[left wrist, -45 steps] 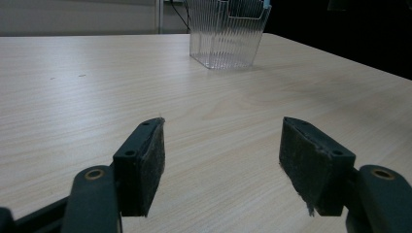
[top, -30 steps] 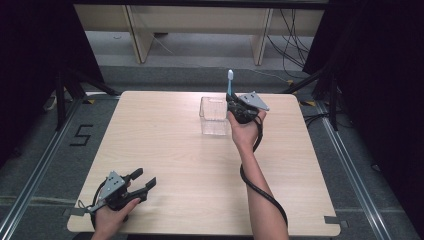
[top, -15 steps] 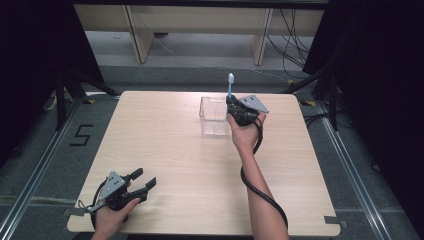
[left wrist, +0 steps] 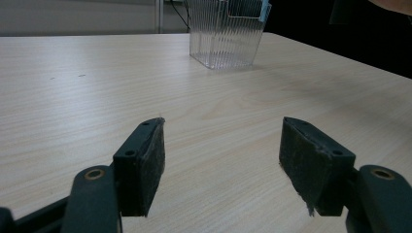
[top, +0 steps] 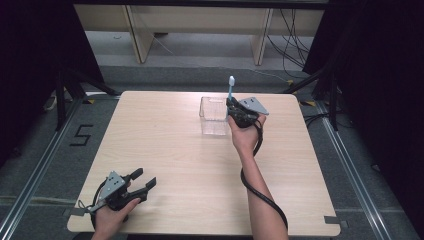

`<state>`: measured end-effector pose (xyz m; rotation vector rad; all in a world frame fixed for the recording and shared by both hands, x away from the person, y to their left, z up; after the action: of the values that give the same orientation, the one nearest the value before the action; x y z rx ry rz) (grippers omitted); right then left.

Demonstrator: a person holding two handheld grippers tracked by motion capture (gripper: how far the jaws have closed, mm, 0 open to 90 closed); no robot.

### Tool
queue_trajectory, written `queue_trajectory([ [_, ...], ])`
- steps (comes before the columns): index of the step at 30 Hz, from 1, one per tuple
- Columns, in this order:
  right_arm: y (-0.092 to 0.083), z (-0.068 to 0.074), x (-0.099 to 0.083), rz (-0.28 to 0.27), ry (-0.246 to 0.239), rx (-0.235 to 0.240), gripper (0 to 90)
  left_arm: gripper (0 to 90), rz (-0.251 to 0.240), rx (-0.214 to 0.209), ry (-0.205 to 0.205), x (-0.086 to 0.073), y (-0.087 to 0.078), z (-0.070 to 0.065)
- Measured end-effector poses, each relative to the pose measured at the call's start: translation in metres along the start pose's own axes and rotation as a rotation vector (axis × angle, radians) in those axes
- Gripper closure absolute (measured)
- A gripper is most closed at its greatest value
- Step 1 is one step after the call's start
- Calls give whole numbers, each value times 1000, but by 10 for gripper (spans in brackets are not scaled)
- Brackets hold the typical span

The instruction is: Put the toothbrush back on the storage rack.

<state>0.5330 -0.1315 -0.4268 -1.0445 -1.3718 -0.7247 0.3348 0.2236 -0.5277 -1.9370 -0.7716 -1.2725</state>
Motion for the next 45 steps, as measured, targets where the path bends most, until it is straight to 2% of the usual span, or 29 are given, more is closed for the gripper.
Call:
queue_trajectory([
  [1,0,-1,0,-5,-26,-3,786,330,0,-1,0,0,0,0],
  [4,0,-1,-1,-3,-26,-2,786,330,2,-1,0,0,0,0],
  [7,1,0,-3,0,0,6,786,330,0,-2,0,0,0,0],
  [8,0,0,-3,1,-21,-1,786,330,0,-1,0,0,0,0],
  [14,0,1,-6,8,-3,-8,786,330,2,-1,1,0,0,0],
  [15,1,1,-6,7,-8,10,786,330,1,-1,1,0,0,0],
  [16,1,0,-7,8,-24,4,786,330,1,-1,1,0,0,0],
  [18,1,2,-9,12,1,1,786,330,1,-1,0,0,0,0],
  [19,1,0,-9,12,-24,3,785,330,2,-1,1,0,0,0],
  [20,1,1,-10,9,-15,14,785,330,1,0,-1,0,0,0],
  [21,0,2,-11,21,4,4,785,329,1,0,-5,0,0,0],
  [25,0,1,-12,17,-24,-1,785,330,1,0,0,0,0,0],
  [27,0,2,-13,21,-12,4,785,329,1,-1,1,0,0,0],
  [28,0,1,-14,20,-22,6,785,329,1,0,0,0,0,0],
  [30,0,3,-16,22,0,6,785,329,1,-1,-1,0,0,0],
  [32,0,2,-17,23,-17,6,785,329,1,-1,0,0,0,0],
  [34,1,3,-19,27,2,5,785,329,1,-1,0,0,0,0],
  [36,0,3,-21,34,-10,5,785,329,1,-1,1,0,0,0],
  [38,1,4,-22,33,2,12,785,329,1,-1,2,0,0,0],
  [39,1,3,-22,33,-16,9,785,329,1,-1,1,0,0,0],
  [40,1,3,-22,32,-15,8,785,329,2,0,1,0,0,0],
  [42,0,5,-23,39,11,1,785,329,1,-1,1,0,0,0],
  [43,0,3,-23,36,-12,0,785,329,1,-1,1,0,0,0],
  [45,0,4,-24,34,-4,10,785,329,2,-1,2,0,0,0],
])
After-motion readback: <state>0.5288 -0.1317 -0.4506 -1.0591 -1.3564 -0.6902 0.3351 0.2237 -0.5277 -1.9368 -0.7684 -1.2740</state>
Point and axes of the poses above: each handheld gripper's, and its own axes: y roughly forward along the jaws, x roughly out of its top, z roughly to its left, the point moved 2 cm from there along y, roughly forward along the jaws, and after that the axes turned 10 degrees about -y, right-handed, at the moved point
